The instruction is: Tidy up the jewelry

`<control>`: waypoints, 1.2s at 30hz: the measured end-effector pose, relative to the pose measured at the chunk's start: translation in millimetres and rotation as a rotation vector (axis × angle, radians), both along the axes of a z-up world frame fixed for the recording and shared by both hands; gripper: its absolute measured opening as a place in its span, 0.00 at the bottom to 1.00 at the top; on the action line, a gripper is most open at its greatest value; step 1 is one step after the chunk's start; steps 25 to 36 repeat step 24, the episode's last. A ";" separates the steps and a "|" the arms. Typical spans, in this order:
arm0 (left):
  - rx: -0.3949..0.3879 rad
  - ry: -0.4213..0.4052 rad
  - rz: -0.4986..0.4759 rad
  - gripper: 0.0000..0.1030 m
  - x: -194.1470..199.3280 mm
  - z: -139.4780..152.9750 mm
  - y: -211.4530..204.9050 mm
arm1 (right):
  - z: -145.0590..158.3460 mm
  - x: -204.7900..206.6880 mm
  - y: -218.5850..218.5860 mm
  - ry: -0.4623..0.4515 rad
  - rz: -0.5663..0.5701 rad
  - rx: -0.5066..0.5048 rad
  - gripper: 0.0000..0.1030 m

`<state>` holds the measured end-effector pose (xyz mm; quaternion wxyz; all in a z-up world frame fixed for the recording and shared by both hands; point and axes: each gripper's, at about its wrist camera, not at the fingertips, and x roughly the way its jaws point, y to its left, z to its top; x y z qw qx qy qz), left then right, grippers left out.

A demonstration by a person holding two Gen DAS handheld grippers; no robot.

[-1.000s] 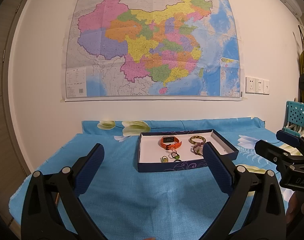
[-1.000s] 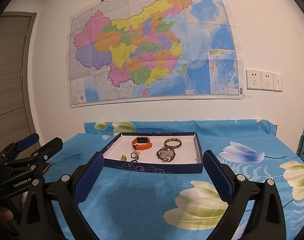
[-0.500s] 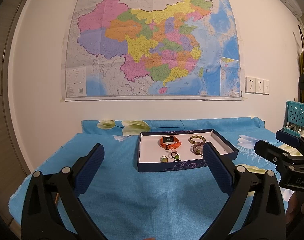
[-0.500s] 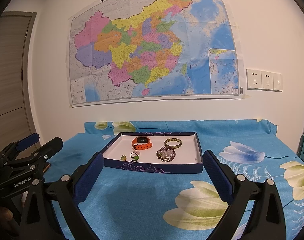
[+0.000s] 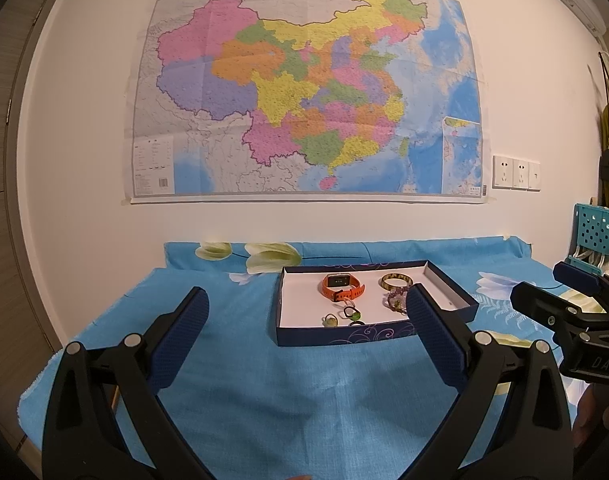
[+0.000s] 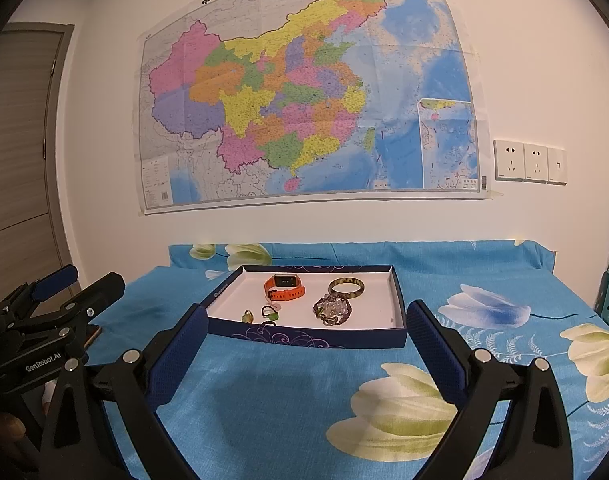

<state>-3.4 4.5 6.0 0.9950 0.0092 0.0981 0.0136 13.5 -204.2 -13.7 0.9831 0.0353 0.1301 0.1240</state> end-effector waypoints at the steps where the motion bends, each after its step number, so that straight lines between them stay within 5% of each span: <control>1: 0.000 0.000 0.001 0.94 0.0 0.0 -0.1 | 0.0 0.3 -0.6 -0.001 -0.001 -0.002 0.93; 14: -0.001 -0.002 0.009 0.94 2.6 0.2 2.5 | -0.3 2.3 0.2 0.008 0.002 -0.005 0.93; 21: -0.010 0.063 -0.018 0.94 17.0 -7.6 2.2 | -4.7 11.9 -1.4 0.032 0.013 -0.037 0.93; 24: -0.027 0.127 -0.035 0.95 32.2 -15.3 6.4 | -15.4 39.4 -21.7 0.131 -0.001 -0.062 0.93; 36: -0.027 0.127 -0.035 0.95 32.2 -15.3 6.4 | -15.4 39.4 -21.7 0.131 -0.001 -0.062 0.93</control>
